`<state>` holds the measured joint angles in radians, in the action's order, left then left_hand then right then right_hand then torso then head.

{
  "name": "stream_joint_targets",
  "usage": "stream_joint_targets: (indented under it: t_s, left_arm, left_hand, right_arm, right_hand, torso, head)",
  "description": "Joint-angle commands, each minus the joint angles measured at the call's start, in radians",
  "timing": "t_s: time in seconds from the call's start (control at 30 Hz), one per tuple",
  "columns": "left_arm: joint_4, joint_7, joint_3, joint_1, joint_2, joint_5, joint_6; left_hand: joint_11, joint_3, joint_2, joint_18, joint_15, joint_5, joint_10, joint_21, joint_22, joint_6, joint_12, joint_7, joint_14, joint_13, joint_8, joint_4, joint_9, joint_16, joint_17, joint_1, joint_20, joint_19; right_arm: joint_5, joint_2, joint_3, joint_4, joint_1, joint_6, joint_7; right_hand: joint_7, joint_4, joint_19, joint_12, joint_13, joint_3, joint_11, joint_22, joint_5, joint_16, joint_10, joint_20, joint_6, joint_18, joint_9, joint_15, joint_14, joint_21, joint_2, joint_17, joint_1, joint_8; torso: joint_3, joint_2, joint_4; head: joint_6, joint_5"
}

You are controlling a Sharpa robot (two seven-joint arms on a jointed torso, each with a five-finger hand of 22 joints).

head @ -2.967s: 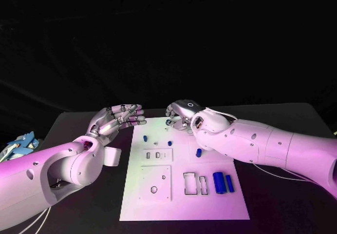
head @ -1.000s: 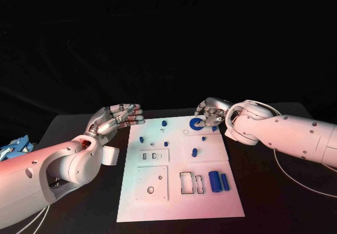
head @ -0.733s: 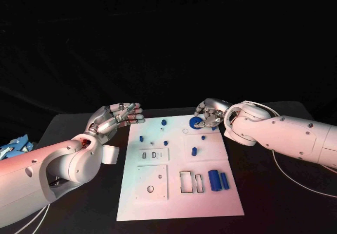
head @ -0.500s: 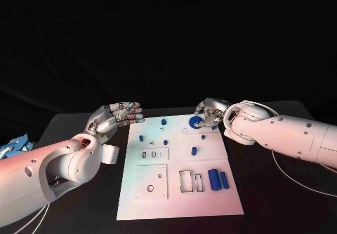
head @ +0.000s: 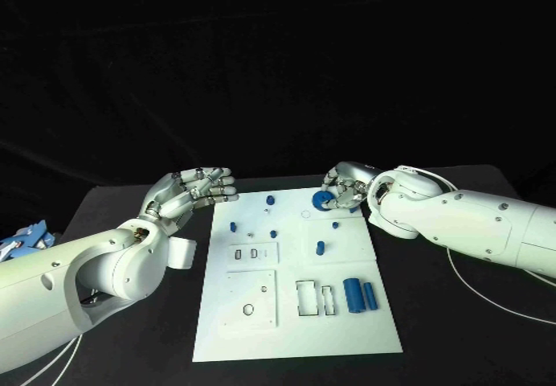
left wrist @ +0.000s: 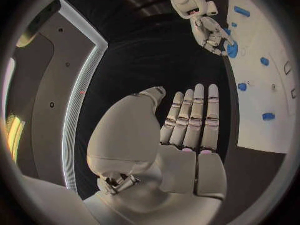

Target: Assemble the parts on the task board

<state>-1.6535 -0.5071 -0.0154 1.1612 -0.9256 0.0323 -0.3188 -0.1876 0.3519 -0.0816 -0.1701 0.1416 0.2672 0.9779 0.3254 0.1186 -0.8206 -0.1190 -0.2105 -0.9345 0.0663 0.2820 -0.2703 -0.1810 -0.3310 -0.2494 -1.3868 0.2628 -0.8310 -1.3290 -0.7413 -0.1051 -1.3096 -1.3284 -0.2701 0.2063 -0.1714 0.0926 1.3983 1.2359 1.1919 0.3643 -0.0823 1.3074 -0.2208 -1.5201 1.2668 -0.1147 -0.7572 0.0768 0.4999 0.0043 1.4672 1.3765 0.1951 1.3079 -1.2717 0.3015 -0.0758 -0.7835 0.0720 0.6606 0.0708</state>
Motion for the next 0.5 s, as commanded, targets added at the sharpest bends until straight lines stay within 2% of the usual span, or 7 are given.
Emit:
stream_joint_targets:
  t_s: [0.03, 0.2, 0.5]
  left_arm:
    - [0.000, -0.010, -0.001, 0.001, 0.001, -0.001, 0.020]
    - [0.000, -0.010, -0.001, 0.001, 0.000, -0.001, 0.020]
    - [0.001, -0.009, -0.001, 0.001, 0.000, -0.001, 0.020]
  left_hand:
    - [-0.003, 0.007, -0.007, -0.014, 0.003, -0.006, 0.001, -0.005, -0.001, 0.001, 0.005, -0.033, -0.006, 0.000, -0.005, 0.000, 0.001, 0.004, -0.001, -0.002, -0.001, -0.005]
    - [-0.003, 0.007, -0.007, -0.014, 0.003, -0.006, 0.001, -0.005, -0.001, 0.001, 0.005, -0.033, -0.006, 0.000, -0.005, 0.000, 0.001, 0.004, -0.001, -0.002, -0.001, -0.005]
    - [-0.002, 0.012, -0.009, -0.014, 0.003, -0.006, 0.003, -0.006, -0.003, 0.000, 0.009, -0.033, -0.007, 0.000, -0.006, 0.001, 0.001, 0.007, -0.003, -0.003, -0.001, -0.006]
  right_arm:
    - [-0.015, 0.003, -0.001, 0.003, 0.004, 0.008, 0.007]
    - [-0.016, 0.004, -0.001, 0.005, 0.007, 0.010, 0.004]
    - [-0.046, 0.003, -0.001, 0.001, 0.009, 0.003, 0.002]
  right_hand:
    - [0.000, 0.001, 0.004, 0.007, 0.004, 0.009, -0.003, 0.003, -0.005, -0.007, 0.003, -0.001, -0.001, -0.013, 0.002, 0.007, 0.078, 0.004, -0.007, 0.138, -0.012, 0.006]
    - [0.003, 0.003, 0.005, 0.021, 0.016, 0.023, -0.001, 0.007, 0.005, -0.008, 0.010, -0.001, -0.022, -0.013, 0.005, 0.006, 0.078, 0.006, -0.018, 0.140, -0.014, 0.018]
    - [0.026, 0.000, 0.012, 0.049, 0.041, 0.062, 0.019, 0.022, 0.016, -0.011, 0.033, 0.010, -0.103, -0.015, 0.012, -0.010, 0.079, 0.014, -0.023, 0.146, -0.019, 0.050]
  torso:
    - [-0.0002, 0.000, -0.0010]
    - [-0.0002, 0.000, -0.0016]
    - [-0.0007, 0.000, -0.0009]
  head:
    - [0.002, -0.003]
    - [0.004, -0.003]
    - [0.006, -0.003]
